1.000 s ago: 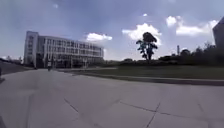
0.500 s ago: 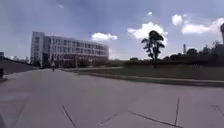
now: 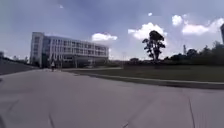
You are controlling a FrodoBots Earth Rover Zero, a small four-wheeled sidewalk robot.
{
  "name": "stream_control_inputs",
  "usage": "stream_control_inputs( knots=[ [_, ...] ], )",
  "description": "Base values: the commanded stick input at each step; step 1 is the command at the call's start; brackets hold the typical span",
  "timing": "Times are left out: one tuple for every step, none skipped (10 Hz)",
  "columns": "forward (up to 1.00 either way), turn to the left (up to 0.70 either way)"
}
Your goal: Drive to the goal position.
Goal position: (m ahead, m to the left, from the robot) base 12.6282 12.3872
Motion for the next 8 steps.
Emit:
stream_control_inputs(
  knots=[
    [0.70,0.00],
    [0.70,0.00],
    [0.70,0.21],
    [0.70,0.30],
    [0.70,0.22],
    [0.70,0.13],
    [0.70,0.01],
    [0.70,0.00]
  ],
)
